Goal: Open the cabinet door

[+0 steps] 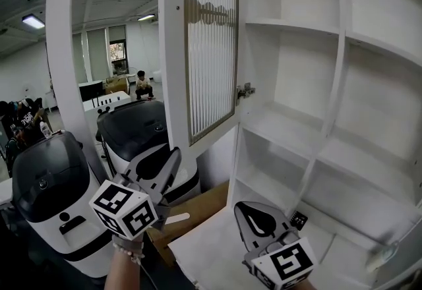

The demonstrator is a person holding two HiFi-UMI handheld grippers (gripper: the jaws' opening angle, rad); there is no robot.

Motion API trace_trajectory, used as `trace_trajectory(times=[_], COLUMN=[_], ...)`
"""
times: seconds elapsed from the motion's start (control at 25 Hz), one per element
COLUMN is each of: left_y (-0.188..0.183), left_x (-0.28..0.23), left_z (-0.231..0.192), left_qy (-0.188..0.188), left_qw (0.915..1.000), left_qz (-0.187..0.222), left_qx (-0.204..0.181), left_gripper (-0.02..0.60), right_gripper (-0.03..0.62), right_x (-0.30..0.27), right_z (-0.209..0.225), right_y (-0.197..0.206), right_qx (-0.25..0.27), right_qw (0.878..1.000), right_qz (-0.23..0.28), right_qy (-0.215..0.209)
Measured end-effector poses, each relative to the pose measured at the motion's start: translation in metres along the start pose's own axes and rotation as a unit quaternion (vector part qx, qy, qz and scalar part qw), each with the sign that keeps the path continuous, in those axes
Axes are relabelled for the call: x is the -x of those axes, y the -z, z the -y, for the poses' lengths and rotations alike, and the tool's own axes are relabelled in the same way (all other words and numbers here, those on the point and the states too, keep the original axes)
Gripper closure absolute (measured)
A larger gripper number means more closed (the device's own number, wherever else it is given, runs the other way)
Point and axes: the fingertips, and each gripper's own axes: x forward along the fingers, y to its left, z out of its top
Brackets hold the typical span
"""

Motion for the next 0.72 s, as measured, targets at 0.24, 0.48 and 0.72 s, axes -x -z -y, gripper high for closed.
trace_trajectory(times=[0.24, 0.48, 0.72], left_y=[0.004, 0.007, 0.010], left_x=[-0.003, -0.003, -0.008], left_z=[-0.022, -0.045, -0.065], left_qy=[-0.008, -0.022, -0.035], left_qw=[0.9997, 0.9993, 0.9989], left_qz=[-0.010, -0.017, -0.022], left_qx=[-0.019, -0.024, -0.025], left_gripper=[0.512, 0.511, 0.511], right_gripper=[0.591, 0.592, 0.591], right_x=[-0.002, -0.007, -0.009], right_z=[-0.002, -0.003, 0.000], right_y=[0.006, 0.013, 0.018], right_qx=[-0.009, -0.014, -0.016], right_qw=[1.000, 1.000, 1.000], right_qz=[-0.005, -0.010, -0.016], right_qy=[-0.003, 0.000, 0.006])
